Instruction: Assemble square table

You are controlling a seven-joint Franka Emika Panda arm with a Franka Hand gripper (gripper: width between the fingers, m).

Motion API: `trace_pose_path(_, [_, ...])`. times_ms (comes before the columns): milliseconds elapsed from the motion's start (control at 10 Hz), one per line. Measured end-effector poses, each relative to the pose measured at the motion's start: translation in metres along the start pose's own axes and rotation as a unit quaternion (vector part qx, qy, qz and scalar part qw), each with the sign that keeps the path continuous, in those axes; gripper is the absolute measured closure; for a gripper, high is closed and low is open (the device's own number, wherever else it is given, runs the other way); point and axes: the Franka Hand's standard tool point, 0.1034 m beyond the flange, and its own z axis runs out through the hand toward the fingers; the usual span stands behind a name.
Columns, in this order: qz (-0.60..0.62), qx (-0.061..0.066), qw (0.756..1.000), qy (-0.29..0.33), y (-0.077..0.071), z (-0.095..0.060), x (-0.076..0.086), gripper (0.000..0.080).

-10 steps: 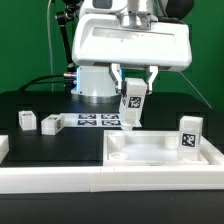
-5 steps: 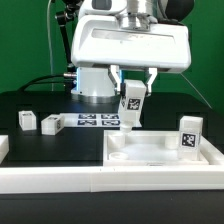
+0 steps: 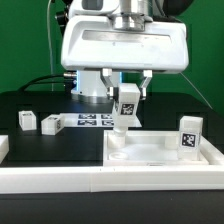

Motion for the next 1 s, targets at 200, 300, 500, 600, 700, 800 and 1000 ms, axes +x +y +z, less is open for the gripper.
trace_pose_path(200, [-0.002,-0.001,1.000,0.001,-0.001,0.001,-0.001,0.0509])
trace_pose_path(300, [-0.002,-0.001,1.000,0.001,-0.001,0.001,-0.001,0.0509])
trace_pose_path(500, [0.008,0.011,1.000,-0.023,0.016,0.007,-0.009,0.0509])
trace_pose_path(600, [0.013,0.018,0.999,-0.031,0.019,0.010,-0.005,0.0509])
trace_pose_path(700, [0.014,0.022,0.999,-0.033,0.018,0.013,-0.002,0.0509])
trace_pose_path(800, [0.016,0.026,0.999,-0.039,0.019,0.016,0.000,0.0509])
trace_pose_path(1000, [0.016,0.020,0.999,-0.024,0.019,0.016,0.006,0.0509])
